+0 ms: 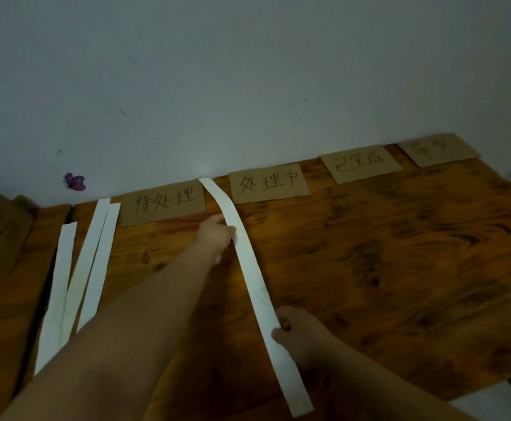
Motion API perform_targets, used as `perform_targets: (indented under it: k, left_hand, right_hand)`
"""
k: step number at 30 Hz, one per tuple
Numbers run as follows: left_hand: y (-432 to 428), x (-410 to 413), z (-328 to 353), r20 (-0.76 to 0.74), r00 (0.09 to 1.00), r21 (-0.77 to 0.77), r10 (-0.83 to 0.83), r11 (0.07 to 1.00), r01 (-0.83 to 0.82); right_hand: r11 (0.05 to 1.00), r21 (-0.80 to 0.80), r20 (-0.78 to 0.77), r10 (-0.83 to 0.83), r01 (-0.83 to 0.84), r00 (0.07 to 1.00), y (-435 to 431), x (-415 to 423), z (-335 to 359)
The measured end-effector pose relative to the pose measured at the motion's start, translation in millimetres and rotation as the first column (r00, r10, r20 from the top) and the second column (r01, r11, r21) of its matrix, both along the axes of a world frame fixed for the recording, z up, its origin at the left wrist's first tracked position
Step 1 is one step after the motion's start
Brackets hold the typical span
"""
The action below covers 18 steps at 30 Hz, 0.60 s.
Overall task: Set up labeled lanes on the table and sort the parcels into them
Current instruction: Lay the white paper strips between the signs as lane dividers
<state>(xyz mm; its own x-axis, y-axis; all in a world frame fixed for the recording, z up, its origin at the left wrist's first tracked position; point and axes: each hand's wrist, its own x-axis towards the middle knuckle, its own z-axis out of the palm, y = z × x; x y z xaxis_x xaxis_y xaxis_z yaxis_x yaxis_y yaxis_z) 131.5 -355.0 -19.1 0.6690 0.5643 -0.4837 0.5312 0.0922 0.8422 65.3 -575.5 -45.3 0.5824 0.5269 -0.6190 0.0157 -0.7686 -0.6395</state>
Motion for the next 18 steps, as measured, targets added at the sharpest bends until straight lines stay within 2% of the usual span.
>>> perform_targets:
  k: [2, 4, 5, 6, 8, 9, 10, 13, 15, 18]
  left_hand:
    - [1.9, 2.5, -17.4, -0.075, 0.995, 0.138, -0.071, 0.987, 0.081]
    - [2.8, -1.7, -33.4, -0.209, 0.959, 0.333, -0.191, 0.908, 0.253]
    - [3.0, -5.7, -40.6, -0.315, 0.91, 0.44, -0.268, 0.808, 0.391]
    - [3.6, -9.3, -46.8, -0.424, 0.842, 0.521, -0.334, 0.671, 0.528]
    - [6.4, -13.2, -57.0, -0.568, 0.714, 0.565, -0.41, 0.437, 0.7]
    - [8.0, -13.6, -59.7, -0.601, 0.675, 0.555, -0.428, 0.384, 0.738]
    - [10.1, -12.8, -61.5, -0.62, 0.65, 0.539, -0.441, 0.363, 0.76]
    - [17.3, -9.1, -64.3, -0.638, 0.605, 0.517, -0.476, 0.316, 0.795]
    - [22.1, -7.6, -65.3, -0.632, 0.583, 0.512, -0.511, 0.29, 0.809]
    - [27.6, -6.5, -64.2, -0.608, 0.589, 0.509, -0.531, 0.309, 0.804]
  right_hand:
    - [1.0, 0.011, -0.034, 0.004, -0.004, 0.999, 3.4, -1.8, -9.9]
    - [1.0, 0.005, -0.038, 0.01, -0.01, 0.999, 4.4, -4.3, -21.5]
    - [1.0, -0.002, -0.038, 0.014, -0.014, 0.999, 4.3, -5.7, -26.7]
    - [1.0, -0.017, -0.037, 0.017, -0.018, 0.999, 4.3, -7.0, -30.9]
    - [0.995, -0.061, 0.021, 0.086, -0.084, 0.996, 4.1, -9.1, -34.9]
    - [0.984, -0.088, 0.086, 0.164, -0.157, 0.983, 4.3, -10.4, -34.9]
    - [0.96, -0.124, 0.166, 0.271, -0.253, 0.948, 4.5, -11.6, -34.6]
    - [0.844, -0.274, 0.376, 0.536, -0.462, 0.756, 7.4, -14.7, -35.3]
    - [0.806, -0.334, 0.422, 0.591, -0.488, 0.687, 11.6, -14.0, -35.7]
    - [0.797, -0.35, 0.44, 0.604, -0.492, 0.665, 14.5, -12.3, -35.9]
